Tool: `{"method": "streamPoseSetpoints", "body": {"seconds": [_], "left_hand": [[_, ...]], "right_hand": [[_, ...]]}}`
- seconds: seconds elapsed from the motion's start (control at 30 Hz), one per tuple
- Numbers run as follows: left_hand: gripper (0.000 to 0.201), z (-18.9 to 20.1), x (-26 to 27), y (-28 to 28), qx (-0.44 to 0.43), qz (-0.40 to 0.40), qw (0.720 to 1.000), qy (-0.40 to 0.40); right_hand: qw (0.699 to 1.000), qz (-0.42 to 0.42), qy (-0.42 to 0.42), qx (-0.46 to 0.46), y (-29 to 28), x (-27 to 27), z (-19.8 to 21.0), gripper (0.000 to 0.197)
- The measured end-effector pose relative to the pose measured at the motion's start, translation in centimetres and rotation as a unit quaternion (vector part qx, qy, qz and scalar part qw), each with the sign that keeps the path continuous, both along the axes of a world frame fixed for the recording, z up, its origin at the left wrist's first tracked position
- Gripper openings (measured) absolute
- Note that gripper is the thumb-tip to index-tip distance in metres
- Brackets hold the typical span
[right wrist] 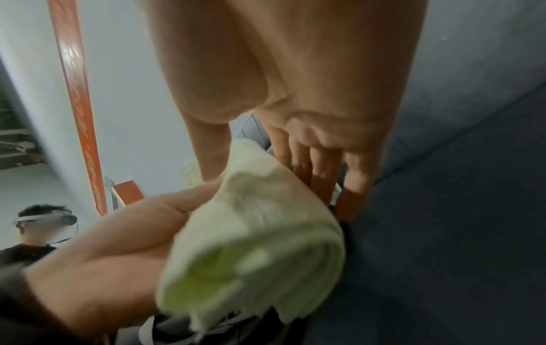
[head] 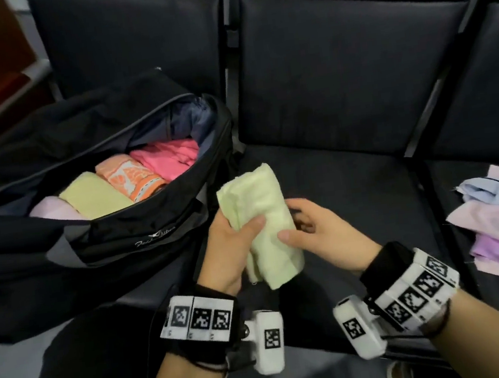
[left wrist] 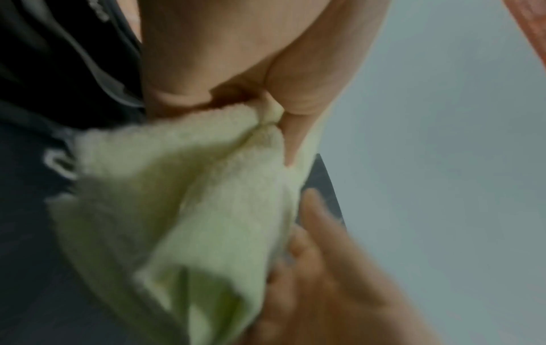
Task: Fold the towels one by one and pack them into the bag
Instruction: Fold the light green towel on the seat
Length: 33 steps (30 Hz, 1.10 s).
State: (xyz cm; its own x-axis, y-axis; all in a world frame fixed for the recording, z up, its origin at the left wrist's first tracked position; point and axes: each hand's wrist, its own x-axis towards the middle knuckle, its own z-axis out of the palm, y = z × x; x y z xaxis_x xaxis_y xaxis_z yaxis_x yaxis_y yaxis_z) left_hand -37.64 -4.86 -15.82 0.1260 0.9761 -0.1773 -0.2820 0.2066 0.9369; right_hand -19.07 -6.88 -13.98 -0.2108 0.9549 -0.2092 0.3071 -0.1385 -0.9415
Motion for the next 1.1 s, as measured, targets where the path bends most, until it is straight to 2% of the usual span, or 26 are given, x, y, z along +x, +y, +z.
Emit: {"method": "streamPoseSetpoints", "body": {"seconds": [0.1,0.27,0.4,0.53,0.67,0.77,0.87,0.93,1.03,1.1], "left_hand": [[0.032,0.8,-1.8,1.8,-0.051,0.048,0.997,-0.042],[0.027,2.3,-6.3,6.3,-0.053,0.097,0.993,-0.047],[0.023,2.2,-9.6,10.3,-0.102,0.146,0.982,-0.057],[0.031,1.3,-12.2,13.4,-0.172,0.184,0.966,-0.054],[0.033,-0.4,-14.0,17.4,-0.220,0.213,0.951,-0.040],[0.040,-2.0,-14.5,20.1,-0.260,0.209,0.943,-0.008],[0.054,-3.2,-14.9,22.4,-0.297,0.186,0.936,0.041],[0.053,-3.1,-15.1,23.9,-0.303,0.173,0.935,0.063],[0.040,-2.6,-15.2,26.3,-0.260,0.181,0.948,0.026],[0.037,-2.6,-15.2,27.3,-0.231,0.200,0.952,0.031]], "right_hand": [[0.999,0.012,0.023,-0.020,2.4,-2.4,0.1,0.052],[1.000,0.006,0.000,0.018,8.4,-7.4,1.5,0.054],[1.000,0.001,-0.006,0.024,13.1,-11.3,1.6,0.057],[0.999,0.002,-0.027,0.025,17.1,-14.5,1.0,0.056],[0.994,-0.001,-0.095,0.050,20.6,-16.9,0.1,0.053],[0.988,0.007,-0.144,0.050,23.1,-17.9,-0.6,0.054],[0.988,-0.017,-0.153,0.010,25.1,-18.4,-1.4,0.048],[0.990,-0.049,-0.133,0.011,26.2,-18.6,-1.6,0.042],[0.991,-0.094,-0.068,0.072,27.1,-18.8,-1.7,0.036],[0.987,-0.087,-0.079,0.106,27.2,-18.9,-2.0,0.034]]}}
